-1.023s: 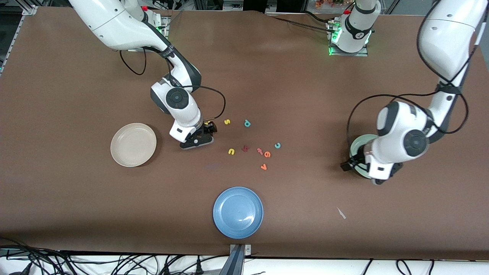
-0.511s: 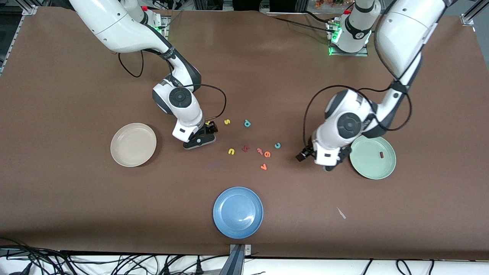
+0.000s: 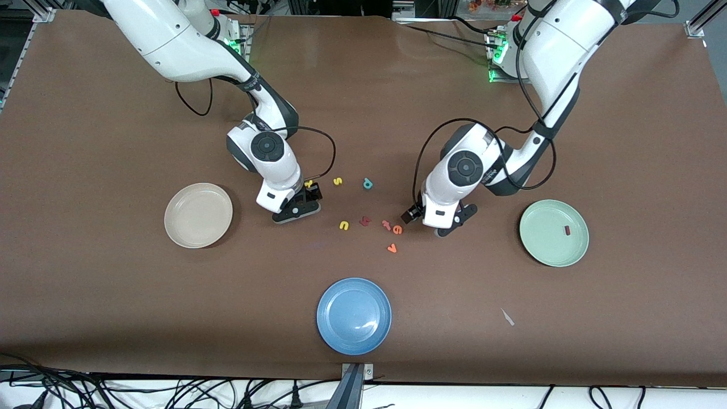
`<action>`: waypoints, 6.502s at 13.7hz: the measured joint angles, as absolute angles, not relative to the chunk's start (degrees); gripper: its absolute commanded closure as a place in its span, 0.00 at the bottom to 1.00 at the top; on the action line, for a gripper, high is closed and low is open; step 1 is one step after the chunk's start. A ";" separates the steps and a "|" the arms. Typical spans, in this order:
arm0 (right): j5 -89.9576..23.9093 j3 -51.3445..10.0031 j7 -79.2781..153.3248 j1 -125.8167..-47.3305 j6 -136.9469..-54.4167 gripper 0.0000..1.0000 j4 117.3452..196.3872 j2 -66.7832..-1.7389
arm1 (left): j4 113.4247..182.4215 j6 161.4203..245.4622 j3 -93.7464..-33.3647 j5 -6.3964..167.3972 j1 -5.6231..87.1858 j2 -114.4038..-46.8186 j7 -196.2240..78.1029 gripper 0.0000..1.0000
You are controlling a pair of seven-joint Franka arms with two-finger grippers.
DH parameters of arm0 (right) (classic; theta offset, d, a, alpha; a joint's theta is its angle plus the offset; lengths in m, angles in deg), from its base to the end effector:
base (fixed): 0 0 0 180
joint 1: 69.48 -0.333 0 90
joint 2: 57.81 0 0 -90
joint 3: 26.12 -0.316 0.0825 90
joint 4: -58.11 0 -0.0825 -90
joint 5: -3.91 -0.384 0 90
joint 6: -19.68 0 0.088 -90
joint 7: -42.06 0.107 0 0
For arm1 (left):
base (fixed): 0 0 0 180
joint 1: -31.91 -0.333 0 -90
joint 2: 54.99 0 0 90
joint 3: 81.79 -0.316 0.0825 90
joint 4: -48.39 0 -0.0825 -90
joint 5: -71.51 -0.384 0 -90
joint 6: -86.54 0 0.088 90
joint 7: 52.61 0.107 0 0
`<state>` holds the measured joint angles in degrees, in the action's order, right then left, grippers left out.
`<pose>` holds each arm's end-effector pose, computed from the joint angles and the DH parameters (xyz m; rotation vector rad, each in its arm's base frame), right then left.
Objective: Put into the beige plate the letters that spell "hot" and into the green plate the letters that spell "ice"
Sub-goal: 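Grasp the blue o with the right gripper while the left gripper returns, then place the blue o on the white plate with the right gripper, then place the teal letter on the green plate with the left gripper, then grasp the orange f with the right gripper while the left gripper returns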
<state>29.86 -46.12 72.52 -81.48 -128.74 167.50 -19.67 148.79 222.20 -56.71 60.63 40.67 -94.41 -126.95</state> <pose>0.5351 0.3340 0.1686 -3.0859 -0.5129 -0.1421 0.5656 -0.3462 0.2074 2.8896 0.9864 -0.1740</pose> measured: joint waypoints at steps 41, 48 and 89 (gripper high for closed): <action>18.47 -35.05 34.74 -70.04 -122.76 0.13 185.35 -43.81 | 145.31 224.92 -58.26 48.90 36.62 -93.98 -131.95 0.91; 15.52 -37.85 38.04 -70.74 -122.77 0.13 183.10 -38.11 | 146.59 215.23 -58.44 48.89 17.93 -89.38 -103.35 0.91; 4.47 -38.14 75.96 -87.84 -132.31 0.95 176.42 -26.51 | 134.16 220.16 -57.47 51.72 45.57 -104.71 -150.18 0.06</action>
<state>4.47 -38.14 75.96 -87.84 -132.31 176.42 -26.51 134.16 220.16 -57.47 51.72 45.57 -104.71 -150.18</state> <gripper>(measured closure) 0.780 0.035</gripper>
